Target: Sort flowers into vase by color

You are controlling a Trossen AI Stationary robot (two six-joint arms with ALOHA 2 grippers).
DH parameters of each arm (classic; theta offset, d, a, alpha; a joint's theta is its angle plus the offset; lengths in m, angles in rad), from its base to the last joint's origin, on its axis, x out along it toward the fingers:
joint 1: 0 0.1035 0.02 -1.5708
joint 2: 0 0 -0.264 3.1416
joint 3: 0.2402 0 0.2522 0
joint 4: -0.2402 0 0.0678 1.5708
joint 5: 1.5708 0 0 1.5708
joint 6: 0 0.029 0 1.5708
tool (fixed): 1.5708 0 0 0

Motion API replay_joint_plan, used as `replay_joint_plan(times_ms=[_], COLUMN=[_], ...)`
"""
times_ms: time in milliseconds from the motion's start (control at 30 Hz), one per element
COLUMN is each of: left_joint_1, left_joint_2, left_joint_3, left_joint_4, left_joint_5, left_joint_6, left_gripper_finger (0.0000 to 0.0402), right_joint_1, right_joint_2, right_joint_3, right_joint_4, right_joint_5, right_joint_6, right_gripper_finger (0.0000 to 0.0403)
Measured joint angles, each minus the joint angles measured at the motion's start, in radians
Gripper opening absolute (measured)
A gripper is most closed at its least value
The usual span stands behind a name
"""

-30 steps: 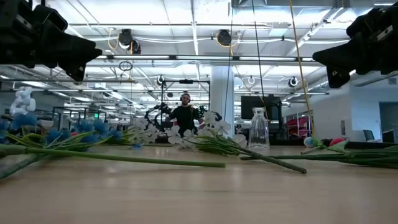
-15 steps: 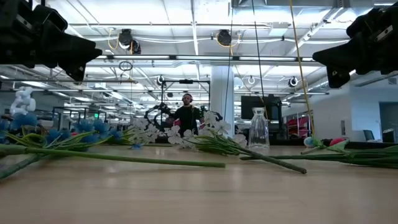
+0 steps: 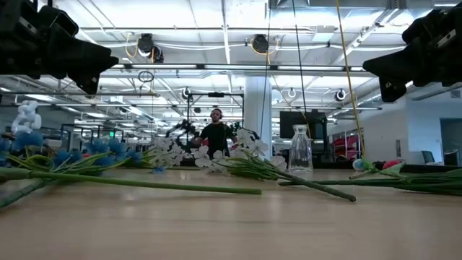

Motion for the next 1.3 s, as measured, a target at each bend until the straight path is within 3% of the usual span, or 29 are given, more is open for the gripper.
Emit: replay_joint_plan(times_ms=[300,467,567,900,1000,1100,1200,1300], left_joint_1=[0.0,0.0,0.0,0.0,0.0,0.0,0.0,0.0], left_joint_2=[0.0,0.0,0.0,0.0,0.0,0.0,0.0,0.0], left_joint_3=[0.0,0.0,0.0,0.0,0.0,0.0,0.0,0.0], left_joint_4=[0.0,0.0,0.0,-0.002,-0.003,-0.004,-0.004,-0.004], left_joint_5=[0.0,0.0,0.0,0.0,0.0,0.0,0.0,0.0], left_joint_6=[0.0,0.0,0.0,0.0,0.0,0.0,0.0,0.0], left_gripper_finger=[0.0116,0.0116,0.0116,0.0116,0.0116,0.0116,0.0116,0.0116], right_joint_1=[0.0,0.0,0.0,0.0,0.0,0.0,0.0,0.001], right_joint_2=[0.0,0.007,0.007,0.066,0.14,0.259,0.42,0.617], right_joint_3=[-0.001,-0.002,-0.001,0.004,0.05,0.131,0.248,0.385], right_joint_4=[0.011,0.107,0.191,0.347,0.29,0.188,0.16,0.155], right_joint_5=[0.008,0.236,0.317,0.288,0.322,0.457,0.571,0.603], right_joint_6=[0.0,0.026,0.056,0.105,0.1,0.131,0.199,0.227], right_gripper_finger=[0.0,0.0,0.0,0.0,0.0,0.0,0.0,0.0])
